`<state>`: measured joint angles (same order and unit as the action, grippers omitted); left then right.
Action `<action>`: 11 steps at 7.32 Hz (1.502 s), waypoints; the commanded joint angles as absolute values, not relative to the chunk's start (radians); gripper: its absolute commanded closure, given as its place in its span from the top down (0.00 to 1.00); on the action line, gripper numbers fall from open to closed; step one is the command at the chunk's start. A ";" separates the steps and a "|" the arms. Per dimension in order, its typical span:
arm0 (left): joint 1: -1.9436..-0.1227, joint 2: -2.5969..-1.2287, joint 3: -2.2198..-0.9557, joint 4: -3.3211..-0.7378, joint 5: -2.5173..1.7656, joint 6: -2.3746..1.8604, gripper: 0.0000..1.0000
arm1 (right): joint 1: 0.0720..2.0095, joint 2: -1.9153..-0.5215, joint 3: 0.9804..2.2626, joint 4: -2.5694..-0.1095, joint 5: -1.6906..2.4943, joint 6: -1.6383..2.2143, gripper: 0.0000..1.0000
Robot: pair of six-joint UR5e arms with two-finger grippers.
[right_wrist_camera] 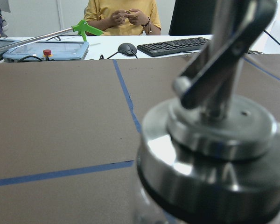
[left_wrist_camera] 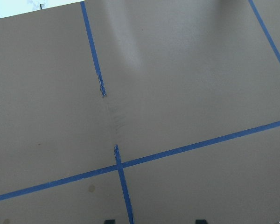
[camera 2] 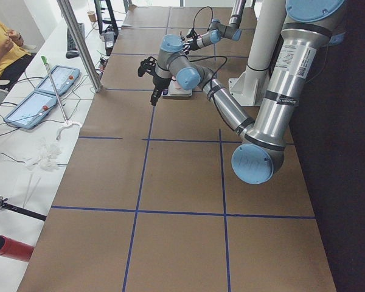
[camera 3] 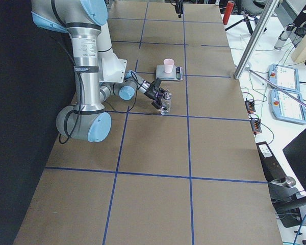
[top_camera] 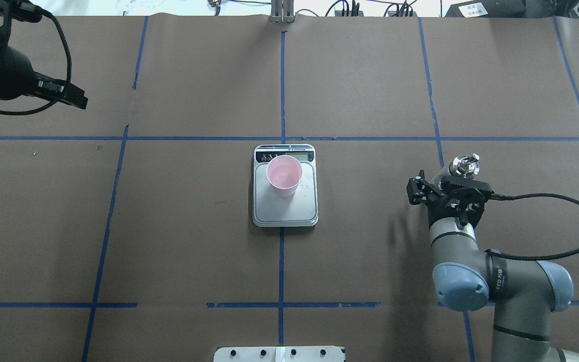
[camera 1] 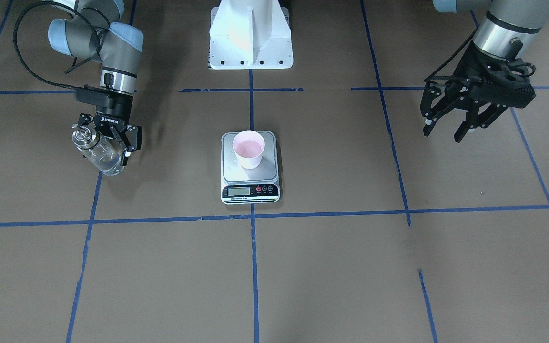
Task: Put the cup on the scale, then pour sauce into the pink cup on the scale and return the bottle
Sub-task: 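Lower the bottle to its original spot with the right gripper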
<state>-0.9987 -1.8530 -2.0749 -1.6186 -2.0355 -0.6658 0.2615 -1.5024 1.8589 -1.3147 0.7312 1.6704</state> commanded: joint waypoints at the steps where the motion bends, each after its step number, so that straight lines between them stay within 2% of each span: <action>1: -0.999 -1.853 -2.074 -1.618 -2.036 -0.666 0.65 | 0.220 -1.519 1.884 -1.315 0.715 1.686 1.00; 4: -0.996 -1.855 -2.069 -1.620 -2.036 -0.666 0.65 | 0.155 -1.643 1.994 -1.315 0.684 1.686 1.00; 5: -0.996 -1.856 -2.068 -1.618 -2.036 -0.666 0.65 | 0.146 -1.646 2.000 -1.315 0.686 1.684 1.00; 8: -0.996 -1.856 -2.065 -1.618 -2.036 -0.663 0.65 | 0.132 -1.796 2.130 -1.312 0.815 1.630 1.00; 10: -0.996 -1.855 -2.056 -1.620 -2.036 -0.655 0.65 | 0.152 -1.830 2.151 -1.313 0.927 1.437 1.00; 11: -0.994 -1.855 -2.045 -1.623 -2.036 -0.655 0.65 | 0.220 -1.847 2.157 -1.313 1.019 1.272 1.00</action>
<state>-0.9951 -1.8553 -2.0554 -1.6204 -2.0356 -0.6564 0.1608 -1.8237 2.1456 -1.3126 0.9149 1.4425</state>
